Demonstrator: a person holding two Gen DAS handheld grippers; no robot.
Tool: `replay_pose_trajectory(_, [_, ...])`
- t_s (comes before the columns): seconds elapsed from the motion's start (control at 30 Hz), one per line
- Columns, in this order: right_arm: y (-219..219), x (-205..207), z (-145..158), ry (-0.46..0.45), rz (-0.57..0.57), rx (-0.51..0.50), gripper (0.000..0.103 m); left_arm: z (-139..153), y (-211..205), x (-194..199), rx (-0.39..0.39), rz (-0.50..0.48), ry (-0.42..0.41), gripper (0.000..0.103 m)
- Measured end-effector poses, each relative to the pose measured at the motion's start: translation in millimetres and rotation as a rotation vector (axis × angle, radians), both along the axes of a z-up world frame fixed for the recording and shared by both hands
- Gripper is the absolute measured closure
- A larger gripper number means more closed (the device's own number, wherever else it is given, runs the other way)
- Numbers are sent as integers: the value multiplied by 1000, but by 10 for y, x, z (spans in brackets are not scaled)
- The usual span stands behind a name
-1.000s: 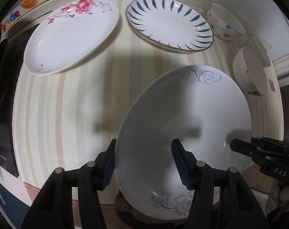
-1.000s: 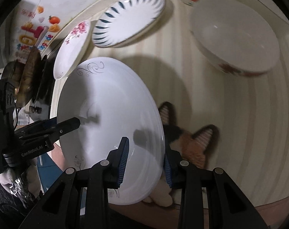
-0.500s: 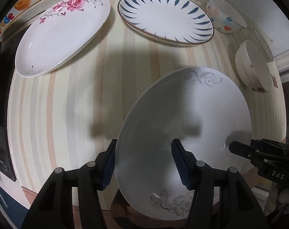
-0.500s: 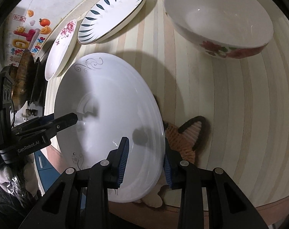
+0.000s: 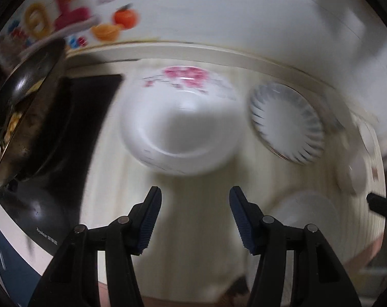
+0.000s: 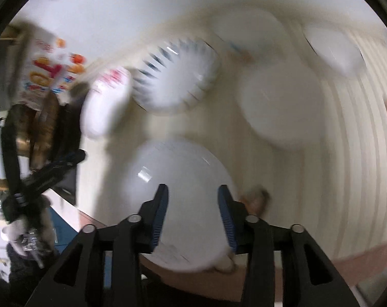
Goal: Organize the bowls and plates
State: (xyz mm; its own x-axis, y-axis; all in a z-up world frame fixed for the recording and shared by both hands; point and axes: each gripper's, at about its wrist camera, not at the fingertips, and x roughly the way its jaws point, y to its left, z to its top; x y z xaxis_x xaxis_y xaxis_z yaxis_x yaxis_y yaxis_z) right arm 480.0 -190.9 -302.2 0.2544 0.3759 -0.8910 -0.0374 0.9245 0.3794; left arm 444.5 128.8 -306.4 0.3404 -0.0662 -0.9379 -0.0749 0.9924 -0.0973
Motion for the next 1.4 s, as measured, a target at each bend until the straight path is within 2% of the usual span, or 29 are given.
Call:
replay_pose_trajectory(0.13, [703,800,-42,-73,110,-1,52,-273,365,198,-4,95,36,50])
replay_pose_trajectory(0.23, [1186,1432,-291,-57,174,-10,52,-486,553,347,-4,156,63,50])
replay_pose_trajectory(0.4, [1775,2210,-629,-52,262,-39,53,-683,730,516,-43,221,92,50])
replay_pose_trajectory(0.47, [1913,2437,-789,-35,293,-51,56,-767,763,599,-58,231,106,51])
replay_pose_trajectory(0.53, [2039,2609,-947,-12,322,-86,70,-798,778,610,-77,227,104,65])
replay_pose_trajectory(0.57, [2074,2655,-1022,2,334,-99,74,-825,772,636,-89,219,107,71])
replay_pose_trajectory(0.6, [2113,2692,-1081,13,343,-114,77,-833,768,645,-81,219,107,71])
replay_pose_trajectory(0.7, [2164,2726,-1168,17,361,-121,78,-831,770,637,-78,222,86,71])
replay_pose_trajectory(0.93, [2071,2642,-1185,55,336,-97,77,-769,750,604,-85,208,92,71])
replay_pose_trajectory(1.2, [1914,2448,-959,65,314,-78,77,-541,713,592,-97,180,89,71])
replay_pose_trajectory(1.4, [1754,2289,-650,49,298,-68,77,-311,598,582,-100,140,80,71])
